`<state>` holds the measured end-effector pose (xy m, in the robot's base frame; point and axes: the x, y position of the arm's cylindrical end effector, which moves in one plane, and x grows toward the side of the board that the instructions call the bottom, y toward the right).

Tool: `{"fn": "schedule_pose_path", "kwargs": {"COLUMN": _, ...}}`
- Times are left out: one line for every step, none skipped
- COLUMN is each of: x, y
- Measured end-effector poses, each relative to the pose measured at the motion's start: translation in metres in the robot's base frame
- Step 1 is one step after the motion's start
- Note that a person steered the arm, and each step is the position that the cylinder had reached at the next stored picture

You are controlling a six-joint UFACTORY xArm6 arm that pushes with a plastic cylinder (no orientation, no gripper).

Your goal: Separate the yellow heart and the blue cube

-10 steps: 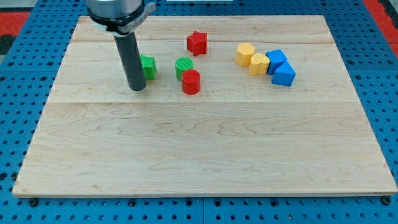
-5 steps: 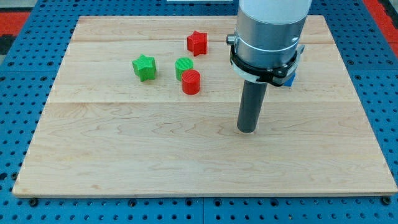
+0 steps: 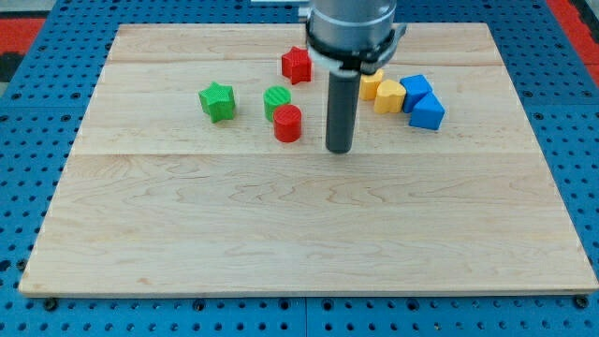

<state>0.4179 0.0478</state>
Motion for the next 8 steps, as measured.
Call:
{"fn": "schedule_pose_path", "kwargs": {"x": -0.025, "y": 0.007}}
{"fn": "schedule_pose_path", "kwargs": {"x": -0.035, "y": 0.029}}
{"fn": "schedule_pose_path", "kwargs": {"x": -0.015, "y": 0.049}}
{"fn": "schedule_pose_path", "kwargs": {"x": -0.032, "y": 0.076}}
{"fn": "schedule_pose_path", "kwargs": {"x": -0.059, "y": 0.074}}
{"fn": "schedule_pose_path", "kwargs": {"x": -0.09, "y": 0.074}}
{"fn": "schedule_pose_path", "kwargs": {"x": -0.114, "y": 0.074}}
{"fn": "schedule_pose_path", "kwargs": {"x": -0.09, "y": 0.047}}
